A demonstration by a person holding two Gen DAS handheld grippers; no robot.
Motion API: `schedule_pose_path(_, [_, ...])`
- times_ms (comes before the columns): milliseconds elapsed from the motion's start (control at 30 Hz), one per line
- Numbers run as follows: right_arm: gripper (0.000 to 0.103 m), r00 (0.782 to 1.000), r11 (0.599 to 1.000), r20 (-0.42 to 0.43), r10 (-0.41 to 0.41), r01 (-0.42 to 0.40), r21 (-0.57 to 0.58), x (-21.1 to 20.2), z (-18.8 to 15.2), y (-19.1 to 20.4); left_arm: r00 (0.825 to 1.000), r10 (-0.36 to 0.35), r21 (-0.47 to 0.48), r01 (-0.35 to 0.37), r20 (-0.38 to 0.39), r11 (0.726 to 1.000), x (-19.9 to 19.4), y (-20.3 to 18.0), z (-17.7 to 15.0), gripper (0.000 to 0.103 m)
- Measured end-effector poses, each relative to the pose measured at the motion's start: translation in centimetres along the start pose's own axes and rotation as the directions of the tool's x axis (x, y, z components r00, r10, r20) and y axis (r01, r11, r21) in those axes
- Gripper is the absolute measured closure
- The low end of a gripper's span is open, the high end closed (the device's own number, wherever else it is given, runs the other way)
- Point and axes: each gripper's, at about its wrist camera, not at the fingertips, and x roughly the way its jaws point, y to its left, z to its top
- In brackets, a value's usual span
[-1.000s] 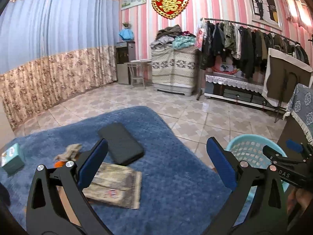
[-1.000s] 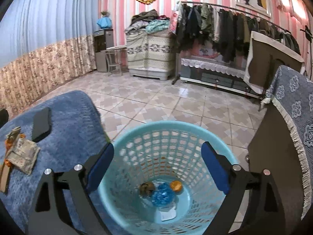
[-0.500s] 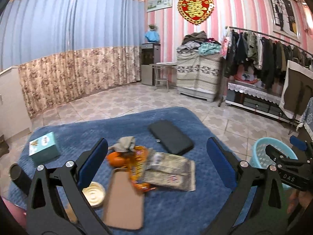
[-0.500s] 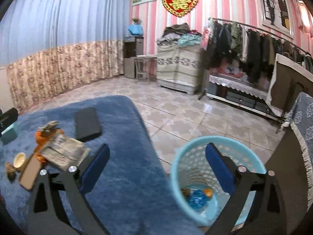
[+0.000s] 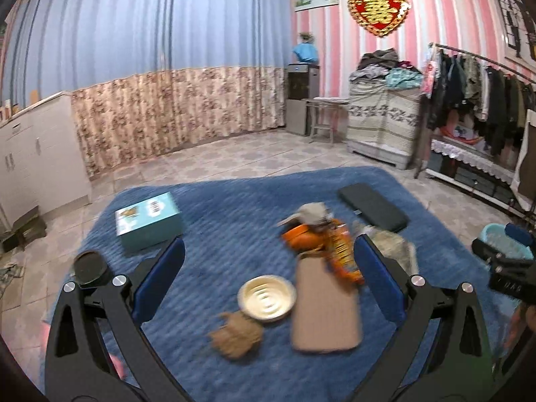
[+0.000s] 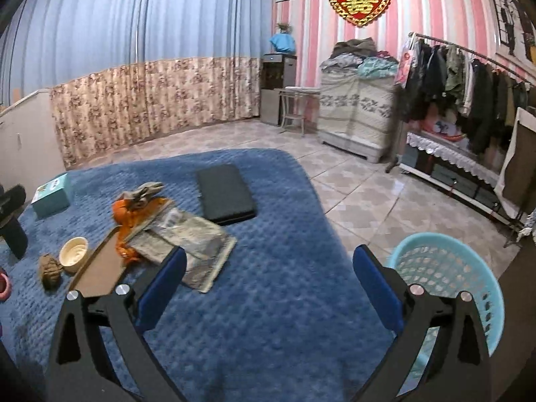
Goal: Collect trash
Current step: 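Move both tools back over the rug toward the remaining trash, then grasp the tan mesh pouch with the left tool while the right tool grasps the printed snack bag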
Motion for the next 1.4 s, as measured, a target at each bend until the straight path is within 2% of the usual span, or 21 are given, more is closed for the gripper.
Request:
schedule_pose_path(300, [0.005, 0.999, 0.999, -0.041, 0.033, -0.034, -0.018, 1.7, -0.3, 2.6, 0.991, 0.095, -0.036, -0.099, -0.097, 0.994, 0.7, 6.6, -4.2, 0.005])
schedule_pose_path(433, [0.005, 0.995, 1.0, -0.097, 0.002, -0.005, -0.027, 2.9, -0.5, 3.4, 0.985, 0.086, -0.056, -0.096, -0.152, 0.994, 1.4, 8.1, -6.7, 0.005])
schedule_pose_path(633, [0.005, 0.991, 0.999, -0.126, -0.038, 0.039, 0.007, 3.9, -0.9, 2.8, 0.979, 0.055, -0.042, -0.065, -0.196, 0.997, 3.0, 7.0, -8.4, 0.006])
schedule_pose_path(833, [0.005, 0.986, 0.999, -0.164, 0.017, -0.009, 0.051, 4.9, -1.7, 2.1, 0.98, 0.023, 0.001, -0.023, -0.199, 1.0, 3.6, 5.1, -8.5, 0.006])
schedule_pose_path(967, [0.005, 0.982, 0.998, -0.184, 0.045, -0.038, 0.041, 5.7, -2.1, 3.1, 0.98, -0.011, -0.007, 0.01, -0.199, 1.0, 4.6, 4.5, -7.8, 0.006])
schedule_pose_path(1033, [0.005, 0.981, 0.998, -0.185, 0.053, -0.047, 0.037, 6.0, -2.3, 3.7, 0.975, -0.027, -0.014, 0.024, -0.219, 1.0, 5.5, 4.3, -7.7, 0.01])
schedule_pose_path(1100, [0.005, 0.979, 0.998, -0.194, 0.066, -0.064, 0.02, 6.4, -2.5, 4.5, 0.967, -0.055, -0.001, 0.056, -0.249, 0.998, 6.2, 3.8, -7.8, 0.022])
schedule_pose_path(1267, [0.006, 0.975, 0.997, -0.219, 0.044, -0.059, -0.059, 7.8, -2.9, 6.1, 0.959, -0.069, 0.007, 0.074, -0.273, 0.997, 6.9, 3.2, -8.1, 0.032])
schedule_pose_path(1400, [0.018, 0.968, 0.994, -0.246, 0.058, -0.079, -0.078, 8.8, -3.1, 7.2, 0.956, -0.091, -0.016, 0.09, -0.28, 0.996, 7.1, 3.3, -8.3, 0.043])
